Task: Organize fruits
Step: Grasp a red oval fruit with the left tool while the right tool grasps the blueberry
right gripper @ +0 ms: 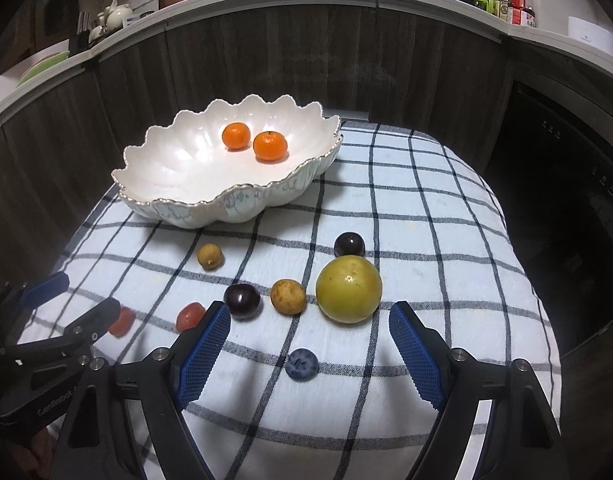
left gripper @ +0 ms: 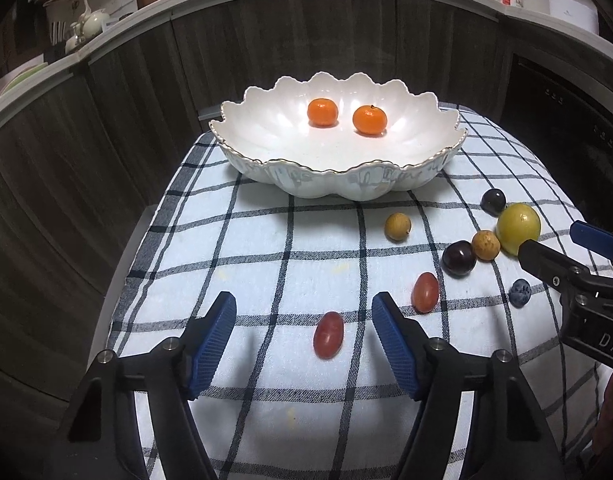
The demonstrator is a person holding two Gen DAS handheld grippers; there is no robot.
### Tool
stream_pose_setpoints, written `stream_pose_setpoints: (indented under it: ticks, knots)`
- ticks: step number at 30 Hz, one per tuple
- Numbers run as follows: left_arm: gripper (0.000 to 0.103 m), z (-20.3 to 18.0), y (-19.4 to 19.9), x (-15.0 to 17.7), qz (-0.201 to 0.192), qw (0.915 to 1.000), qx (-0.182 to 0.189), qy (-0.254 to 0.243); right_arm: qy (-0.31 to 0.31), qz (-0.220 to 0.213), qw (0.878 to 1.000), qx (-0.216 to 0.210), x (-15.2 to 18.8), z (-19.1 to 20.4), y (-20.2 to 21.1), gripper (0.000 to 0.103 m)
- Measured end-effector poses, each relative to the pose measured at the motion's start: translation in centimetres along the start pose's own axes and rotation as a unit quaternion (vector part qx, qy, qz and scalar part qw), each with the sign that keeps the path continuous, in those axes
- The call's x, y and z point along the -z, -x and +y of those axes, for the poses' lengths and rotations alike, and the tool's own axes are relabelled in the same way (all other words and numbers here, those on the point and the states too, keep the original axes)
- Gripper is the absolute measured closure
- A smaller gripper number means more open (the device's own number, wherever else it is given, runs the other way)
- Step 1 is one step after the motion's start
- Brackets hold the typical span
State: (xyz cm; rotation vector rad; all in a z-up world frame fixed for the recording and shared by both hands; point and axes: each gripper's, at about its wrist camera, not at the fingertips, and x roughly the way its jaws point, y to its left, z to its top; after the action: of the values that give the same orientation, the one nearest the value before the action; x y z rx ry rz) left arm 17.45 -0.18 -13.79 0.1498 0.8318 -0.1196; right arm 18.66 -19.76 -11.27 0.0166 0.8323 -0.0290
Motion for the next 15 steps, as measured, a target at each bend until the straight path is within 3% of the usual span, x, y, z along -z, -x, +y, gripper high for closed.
stream_pose_setpoints:
  ticks: [3,15]
  knots:
    - [0.039,-0.1,-0.3,0.2,0.005,1.0000,0.002,-0.001,0.000,0.002,1.000,0.000,0.2,-0.1,-0.2,0.021]
    - [0.054,-0.3,-1.5,1.0,0.017,0.9998,0.009,0.001,0.008,0.021,1.000,-0.006,1.7,0.1,-1.7,0.039]
